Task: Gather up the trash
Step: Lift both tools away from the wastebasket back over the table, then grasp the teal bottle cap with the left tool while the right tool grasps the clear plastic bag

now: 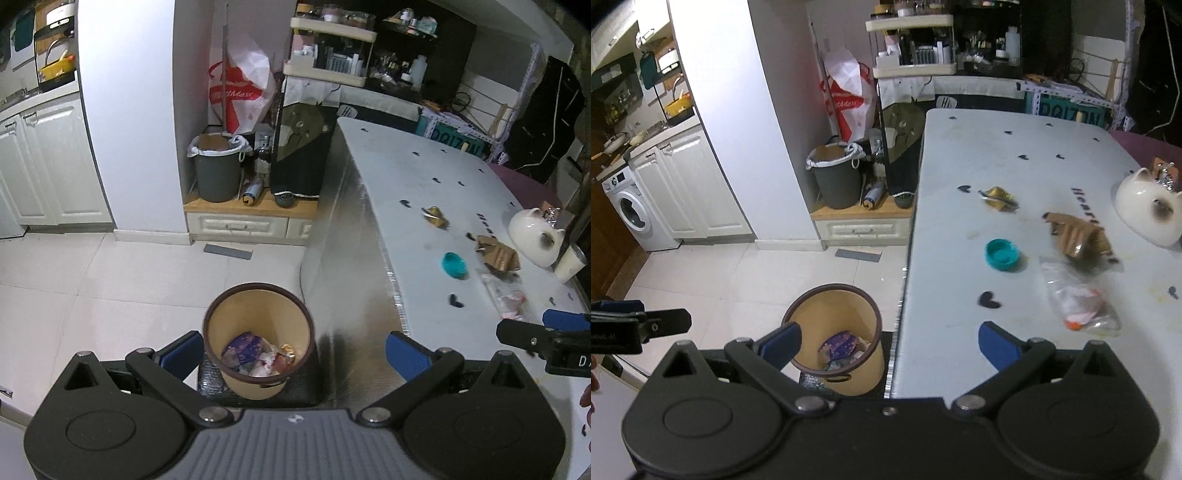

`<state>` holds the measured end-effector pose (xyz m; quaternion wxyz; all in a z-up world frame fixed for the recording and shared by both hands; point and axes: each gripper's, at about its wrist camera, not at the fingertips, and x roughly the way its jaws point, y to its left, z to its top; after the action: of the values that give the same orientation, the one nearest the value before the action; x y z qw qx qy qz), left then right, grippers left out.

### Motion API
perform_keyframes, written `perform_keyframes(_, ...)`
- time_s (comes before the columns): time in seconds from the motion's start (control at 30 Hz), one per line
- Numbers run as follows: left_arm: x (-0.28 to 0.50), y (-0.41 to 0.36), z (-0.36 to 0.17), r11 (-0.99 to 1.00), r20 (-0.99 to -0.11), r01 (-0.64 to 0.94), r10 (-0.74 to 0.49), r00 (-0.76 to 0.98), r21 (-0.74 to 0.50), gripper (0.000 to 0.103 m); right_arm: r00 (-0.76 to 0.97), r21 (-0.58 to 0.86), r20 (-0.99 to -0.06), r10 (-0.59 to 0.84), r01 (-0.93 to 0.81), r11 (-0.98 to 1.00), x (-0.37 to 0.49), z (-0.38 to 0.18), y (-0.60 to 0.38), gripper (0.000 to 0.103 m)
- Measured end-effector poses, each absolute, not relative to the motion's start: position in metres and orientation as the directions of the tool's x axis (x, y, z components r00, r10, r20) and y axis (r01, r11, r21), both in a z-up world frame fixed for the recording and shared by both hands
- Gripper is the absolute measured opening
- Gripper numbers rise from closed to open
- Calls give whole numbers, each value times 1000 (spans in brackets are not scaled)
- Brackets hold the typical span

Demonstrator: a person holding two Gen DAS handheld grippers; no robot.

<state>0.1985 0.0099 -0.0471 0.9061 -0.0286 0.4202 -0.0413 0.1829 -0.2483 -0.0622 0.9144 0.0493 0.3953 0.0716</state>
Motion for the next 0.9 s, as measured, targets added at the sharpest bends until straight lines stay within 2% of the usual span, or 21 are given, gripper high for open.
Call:
perform_keyframes(0.47,173,-99,-49,994,-740,17,-94,666,-111,103,702,132,-687,188,-134,982,166,-54,-353,103)
perform_keyframes(0.9,204,-163,-63,993,-743,62,-119,659,-104,103,700,134,-695,161,-94,987,190,-85,-435,103)
